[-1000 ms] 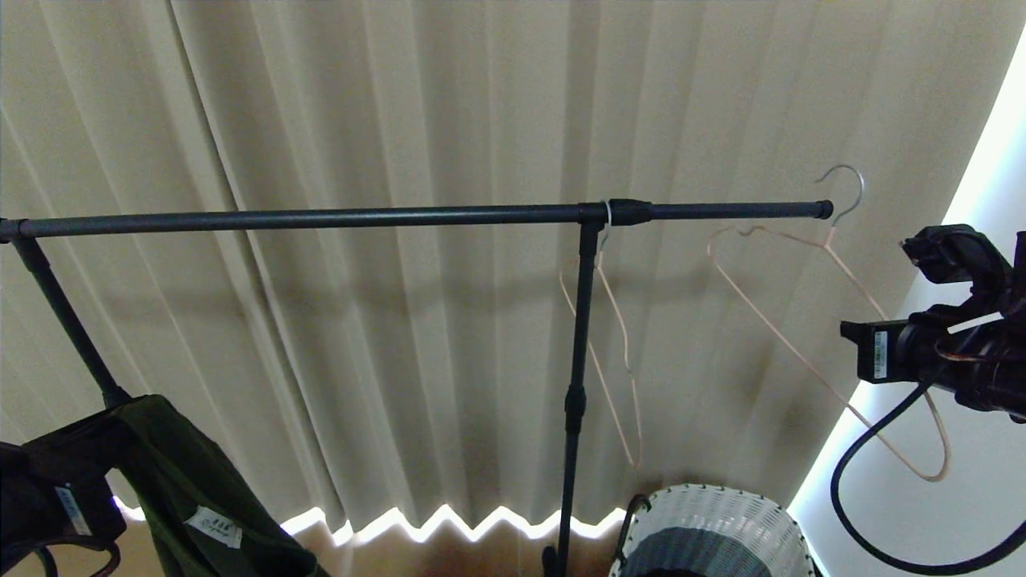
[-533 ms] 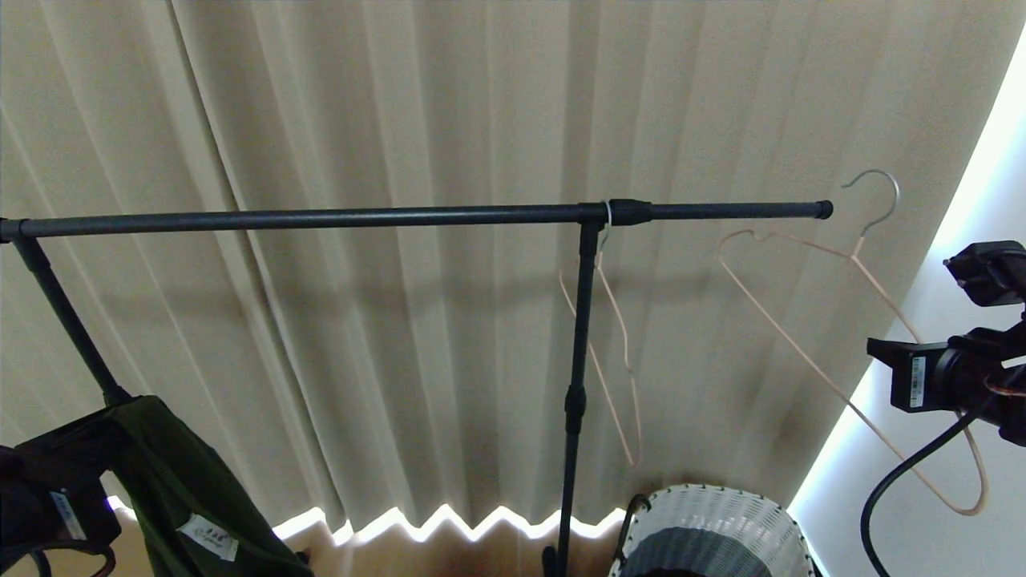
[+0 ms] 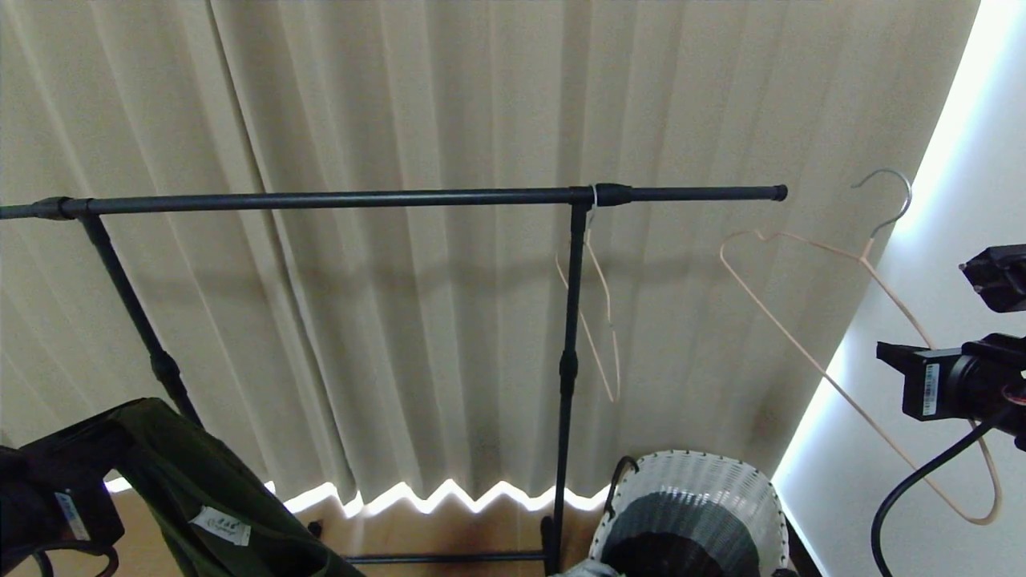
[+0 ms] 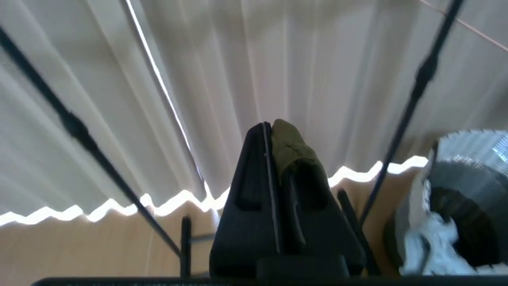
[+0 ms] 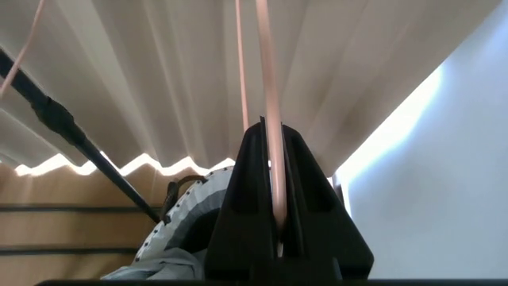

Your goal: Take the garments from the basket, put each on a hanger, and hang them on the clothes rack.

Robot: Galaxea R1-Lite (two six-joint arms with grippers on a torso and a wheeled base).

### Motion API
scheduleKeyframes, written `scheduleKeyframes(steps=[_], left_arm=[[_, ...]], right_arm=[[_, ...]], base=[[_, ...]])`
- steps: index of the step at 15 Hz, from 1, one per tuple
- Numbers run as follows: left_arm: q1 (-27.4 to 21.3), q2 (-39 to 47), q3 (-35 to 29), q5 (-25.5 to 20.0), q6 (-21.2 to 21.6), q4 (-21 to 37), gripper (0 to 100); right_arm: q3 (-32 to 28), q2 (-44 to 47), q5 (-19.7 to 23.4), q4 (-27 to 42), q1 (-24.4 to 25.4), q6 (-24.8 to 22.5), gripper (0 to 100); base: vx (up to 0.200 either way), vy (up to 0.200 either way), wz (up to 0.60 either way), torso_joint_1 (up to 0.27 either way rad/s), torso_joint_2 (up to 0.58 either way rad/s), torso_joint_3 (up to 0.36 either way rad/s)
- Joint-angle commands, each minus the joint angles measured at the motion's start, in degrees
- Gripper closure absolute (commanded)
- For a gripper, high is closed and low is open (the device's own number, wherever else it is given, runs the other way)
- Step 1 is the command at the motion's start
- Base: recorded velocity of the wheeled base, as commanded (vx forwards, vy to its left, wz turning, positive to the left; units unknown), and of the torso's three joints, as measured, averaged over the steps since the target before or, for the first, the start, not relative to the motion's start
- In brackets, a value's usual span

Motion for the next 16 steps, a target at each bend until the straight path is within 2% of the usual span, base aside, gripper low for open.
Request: scheduleKeyframes(steps=[1, 7, 16], left_arm=[[-0.1, 0.0, 0.0, 0.0, 0.0, 0.0, 100], [-0.1, 0.0, -0.1, -0.1, -0.1, 0.0, 100], [-0.1, -0.1, -0.2, 0.0, 0.1, 0.0, 100]], right_arm=[[0.1, -0.2, 0.0, 0.0, 0.0, 0.0, 100], [0.1, -0.5, 0.0, 0.1, 0.1, 0.0, 100], [0.6, -2.1, 0.3, 0.2, 0.1, 0.0, 100]], base=[[0.000, 0.000, 0.00, 0.000, 0.00, 0.000], [0.000, 0.000, 0.00, 0.000, 0.00, 0.000], [0.000, 0.200, 0.00, 0.004, 0.00, 0.006]])
